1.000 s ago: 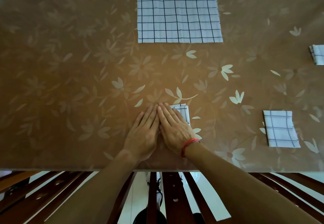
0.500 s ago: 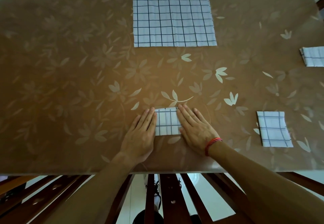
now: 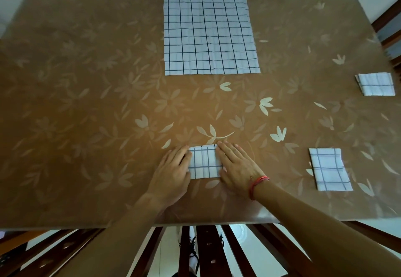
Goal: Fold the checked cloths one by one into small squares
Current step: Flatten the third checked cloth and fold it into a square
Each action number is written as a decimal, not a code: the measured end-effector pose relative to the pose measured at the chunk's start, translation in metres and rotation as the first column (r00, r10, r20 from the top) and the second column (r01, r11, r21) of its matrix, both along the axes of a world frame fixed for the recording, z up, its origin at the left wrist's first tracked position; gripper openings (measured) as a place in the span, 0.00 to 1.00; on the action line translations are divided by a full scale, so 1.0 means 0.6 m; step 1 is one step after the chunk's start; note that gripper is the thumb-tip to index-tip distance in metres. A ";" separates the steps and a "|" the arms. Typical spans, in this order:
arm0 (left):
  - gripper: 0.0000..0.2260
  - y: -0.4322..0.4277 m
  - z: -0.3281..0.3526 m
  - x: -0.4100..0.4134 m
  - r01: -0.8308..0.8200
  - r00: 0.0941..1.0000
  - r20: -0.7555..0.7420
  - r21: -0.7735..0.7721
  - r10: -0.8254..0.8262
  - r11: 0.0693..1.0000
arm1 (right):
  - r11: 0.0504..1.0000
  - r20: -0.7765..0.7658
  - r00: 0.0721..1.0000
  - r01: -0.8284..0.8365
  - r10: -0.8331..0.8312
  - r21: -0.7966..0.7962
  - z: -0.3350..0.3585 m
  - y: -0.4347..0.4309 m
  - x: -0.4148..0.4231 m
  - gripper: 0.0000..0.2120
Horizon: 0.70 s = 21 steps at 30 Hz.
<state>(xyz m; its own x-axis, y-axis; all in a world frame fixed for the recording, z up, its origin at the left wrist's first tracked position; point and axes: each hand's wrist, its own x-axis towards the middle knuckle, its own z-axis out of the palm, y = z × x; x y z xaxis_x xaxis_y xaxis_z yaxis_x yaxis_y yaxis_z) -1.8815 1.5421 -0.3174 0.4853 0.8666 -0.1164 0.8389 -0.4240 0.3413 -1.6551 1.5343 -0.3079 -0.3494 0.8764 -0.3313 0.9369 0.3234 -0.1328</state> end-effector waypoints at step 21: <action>0.14 0.057 0.023 0.039 -0.221 0.975 0.000 -0.163 0.224 0.961 | 0.998 -0.040 0.998 0.055 -0.056 -0.029 0.031 0.068 -0.039 0.34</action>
